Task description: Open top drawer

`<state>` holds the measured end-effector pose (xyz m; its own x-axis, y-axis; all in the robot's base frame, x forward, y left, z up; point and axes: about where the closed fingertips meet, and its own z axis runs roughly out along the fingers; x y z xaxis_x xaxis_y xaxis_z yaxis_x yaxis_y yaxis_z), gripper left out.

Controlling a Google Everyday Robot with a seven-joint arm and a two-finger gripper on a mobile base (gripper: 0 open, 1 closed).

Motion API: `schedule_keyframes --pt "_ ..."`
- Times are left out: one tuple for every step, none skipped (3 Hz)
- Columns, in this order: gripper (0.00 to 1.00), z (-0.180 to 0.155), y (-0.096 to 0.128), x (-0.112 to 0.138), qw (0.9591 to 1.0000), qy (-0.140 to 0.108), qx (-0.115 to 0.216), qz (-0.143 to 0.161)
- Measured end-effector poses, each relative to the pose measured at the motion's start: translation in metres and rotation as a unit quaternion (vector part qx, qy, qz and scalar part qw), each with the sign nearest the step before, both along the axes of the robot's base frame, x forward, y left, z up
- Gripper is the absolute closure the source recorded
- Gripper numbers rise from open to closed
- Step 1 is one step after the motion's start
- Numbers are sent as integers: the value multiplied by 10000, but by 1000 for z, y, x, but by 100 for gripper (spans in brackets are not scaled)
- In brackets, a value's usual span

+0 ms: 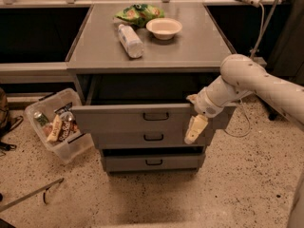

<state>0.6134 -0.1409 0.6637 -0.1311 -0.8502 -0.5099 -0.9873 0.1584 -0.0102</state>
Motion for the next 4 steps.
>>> schedule_keyframes --pt "0 0 0 0 10000 1 0 1" --pt "0 1 11 -21 9995 193 -50 230" --pt "0 8 14 -59 9986 458 87 235" --pt "0 4 16 -56 9982 523 97 280"
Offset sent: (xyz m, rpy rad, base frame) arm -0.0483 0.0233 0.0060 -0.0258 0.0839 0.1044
